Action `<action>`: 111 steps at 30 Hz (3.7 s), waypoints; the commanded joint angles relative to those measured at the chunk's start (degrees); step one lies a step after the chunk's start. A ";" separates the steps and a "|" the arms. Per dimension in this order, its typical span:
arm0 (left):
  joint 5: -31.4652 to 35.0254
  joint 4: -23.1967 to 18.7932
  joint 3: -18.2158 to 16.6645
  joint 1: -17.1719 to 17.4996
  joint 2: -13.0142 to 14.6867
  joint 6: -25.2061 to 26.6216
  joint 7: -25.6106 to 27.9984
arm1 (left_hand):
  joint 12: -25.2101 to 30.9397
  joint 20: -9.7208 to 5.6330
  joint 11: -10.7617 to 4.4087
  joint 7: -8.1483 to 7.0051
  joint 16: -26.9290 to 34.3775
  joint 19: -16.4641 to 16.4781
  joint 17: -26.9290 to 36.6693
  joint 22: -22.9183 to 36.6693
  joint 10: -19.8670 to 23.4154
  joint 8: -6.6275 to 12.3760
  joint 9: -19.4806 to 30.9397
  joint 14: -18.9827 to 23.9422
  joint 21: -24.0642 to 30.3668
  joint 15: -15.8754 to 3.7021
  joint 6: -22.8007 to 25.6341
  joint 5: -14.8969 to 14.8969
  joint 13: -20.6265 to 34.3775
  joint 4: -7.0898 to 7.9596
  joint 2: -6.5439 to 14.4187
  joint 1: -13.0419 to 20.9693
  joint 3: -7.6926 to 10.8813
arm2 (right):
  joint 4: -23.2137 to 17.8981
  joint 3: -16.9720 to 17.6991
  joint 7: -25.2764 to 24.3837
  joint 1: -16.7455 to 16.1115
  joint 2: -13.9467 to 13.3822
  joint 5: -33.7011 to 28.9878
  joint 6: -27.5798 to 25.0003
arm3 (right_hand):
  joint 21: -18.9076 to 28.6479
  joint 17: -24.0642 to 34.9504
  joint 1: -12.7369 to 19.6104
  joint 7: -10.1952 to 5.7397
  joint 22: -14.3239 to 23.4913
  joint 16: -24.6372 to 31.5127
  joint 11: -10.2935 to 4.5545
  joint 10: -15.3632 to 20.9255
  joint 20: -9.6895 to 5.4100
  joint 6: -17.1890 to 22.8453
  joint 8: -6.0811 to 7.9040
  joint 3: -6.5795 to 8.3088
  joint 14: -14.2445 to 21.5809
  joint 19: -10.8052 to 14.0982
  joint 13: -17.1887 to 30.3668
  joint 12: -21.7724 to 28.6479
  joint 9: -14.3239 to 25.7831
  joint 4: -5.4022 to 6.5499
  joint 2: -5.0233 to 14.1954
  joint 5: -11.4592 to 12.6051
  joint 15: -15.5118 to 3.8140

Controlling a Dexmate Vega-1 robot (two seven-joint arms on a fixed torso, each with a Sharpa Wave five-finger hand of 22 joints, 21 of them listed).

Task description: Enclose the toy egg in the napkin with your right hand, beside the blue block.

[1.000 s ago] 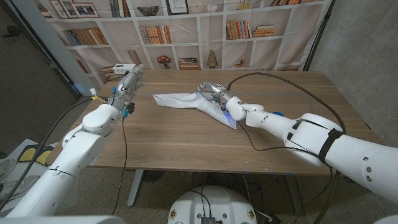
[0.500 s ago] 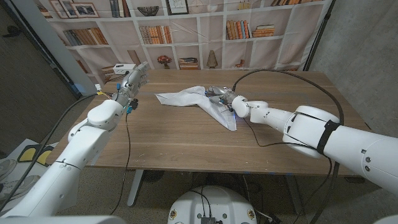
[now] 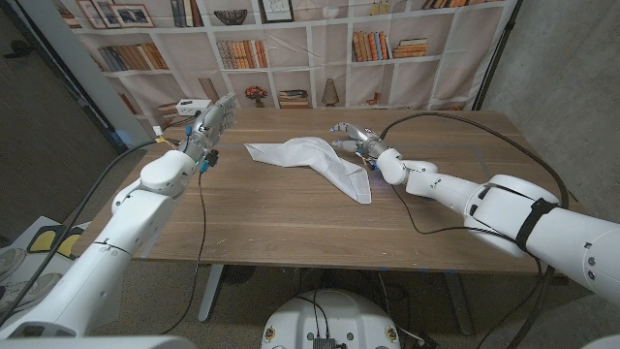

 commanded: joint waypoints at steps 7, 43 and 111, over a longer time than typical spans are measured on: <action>-1.12 5.32 1.76 -3.82 -0.04 -3.58 -3.44 | 0.29 0.21 0.34 -0.25 0.06 0.35 0.17 0.06 -0.14 0.04 0.01 0.03 -0.32 0.39 -0.21 0.19 0.16 0.01 -0.02 -0.53 0.43 | -43.33 15.65 -0.40 -19.94 -16.06 -1.78 -10.44 | 0.10 -0.51 -2.59 0.96 -0.01 0.40 0.45 4.14 0.65 4.78 1.35 -1.60 1.18 1.29 0.17 1.17 0.04 0.40 -1.02 -0.41 -0.70; -2.26 7.26 3.13 -5.98 1.75 -7.19 -7.91 | 0.32 0.22 0.32 -0.22 0.07 0.46 0.17 0.08 -0.07 0.06 0.01 0.06 -0.57 0.36 -0.19 0.20 0.17 -0.08 -0.01 -0.72 0.58 | -70.20 21.49 10.61 -37.17 -28.55 -11.72 -25.66 | -3.60 -0.99 -13.85 3.95 0.60 -2.34 3.06 -6.63 4.46 -5.31 -1.08 -8.76 -9.82 -8.67 1.57 -2.47 1.26 3.65 -5.68 1.39 3.10; -1.96 7.41 3.84 -7.42 2.53 -7.27 -9.99 | 0.34 0.22 0.33 -0.29 0.04 0.74 0.16 0.12 -0.03 0.05 -0.01 0.05 -1.00 0.28 -0.21 0.19 0.17 -0.29 -0.16 -1.08 0.76 | -70.28 13.97 28.52 -35.66 -27.12 -23.36 -44.83 | -2.55 -0.84 -14.08 6.04 1.07 -1.43 4.46 -9.36 4.67 -2.94 2.59 -9.01 -11.98 -11.32 4.03 -1.19 4.16 1.80 -7.00 2.00 3.75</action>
